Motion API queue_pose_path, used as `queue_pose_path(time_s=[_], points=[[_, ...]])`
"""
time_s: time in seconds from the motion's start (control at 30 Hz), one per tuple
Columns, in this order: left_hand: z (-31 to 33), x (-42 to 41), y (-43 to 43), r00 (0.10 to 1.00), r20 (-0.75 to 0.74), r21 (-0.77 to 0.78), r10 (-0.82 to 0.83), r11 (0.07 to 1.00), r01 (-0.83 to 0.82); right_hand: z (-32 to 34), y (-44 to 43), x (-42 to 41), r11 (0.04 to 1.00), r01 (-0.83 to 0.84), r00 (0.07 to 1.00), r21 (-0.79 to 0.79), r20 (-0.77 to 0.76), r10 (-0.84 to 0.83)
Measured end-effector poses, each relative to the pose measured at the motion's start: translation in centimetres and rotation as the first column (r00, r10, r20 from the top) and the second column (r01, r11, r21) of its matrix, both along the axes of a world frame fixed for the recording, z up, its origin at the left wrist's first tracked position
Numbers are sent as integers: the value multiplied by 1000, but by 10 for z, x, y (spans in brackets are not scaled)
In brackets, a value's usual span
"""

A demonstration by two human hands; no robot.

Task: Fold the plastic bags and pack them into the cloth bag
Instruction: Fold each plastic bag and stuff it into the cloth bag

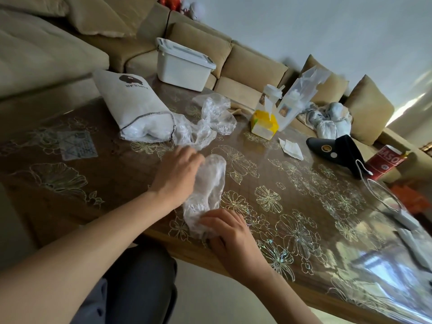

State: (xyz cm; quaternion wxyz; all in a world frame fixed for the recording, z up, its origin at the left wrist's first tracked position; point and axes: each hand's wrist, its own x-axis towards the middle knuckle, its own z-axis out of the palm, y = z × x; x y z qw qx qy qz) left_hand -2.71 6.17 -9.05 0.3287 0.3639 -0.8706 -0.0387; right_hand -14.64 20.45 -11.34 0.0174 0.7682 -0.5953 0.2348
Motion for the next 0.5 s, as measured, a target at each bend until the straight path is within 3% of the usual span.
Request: queue_pose_path(time_s=[0.03, 0.07, 0.13, 0.2, 0.3, 0.4, 0.47, 0.5], points=[[3, -3, 1, 989, -44, -87, -141, 987, 136, 2, 0, 0, 1000, 2, 1000, 7, 6, -2], [5, -6, 4, 961, -26, -79, -277, 958, 274, 3, 0, 0, 1000, 1, 1000, 12, 10, -1], [3, -9, 11, 910, 42, 77, -412, 910, 408, 5, -1, 1, 1000, -7, 1000, 22, 22, 6], [-11, -12, 8, 886, 143, 177, -442, 892, 416, 9, -2, 1, 998, 9, 994, 59, 107, -15], [-16, -5, 0, 898, 158, 177, -411, 906, 384, 22, -8, -1, 974, 50, 935, 222, 331, -124], [-11, 1, -2, 919, -139, 128, -370, 913, 387, 39, -20, -4, 915, 57, 859, 398, 448, -249], [0, 10, 6, 894, -325, 312, -308, 858, 408, 45, -28, -8, 878, 55, 803, 475, 501, -321], [5, 13, 10, 877, -370, 440, -306, 774, 455, 46, -32, -9, 866, 56, 782, 497, 517, -348]])
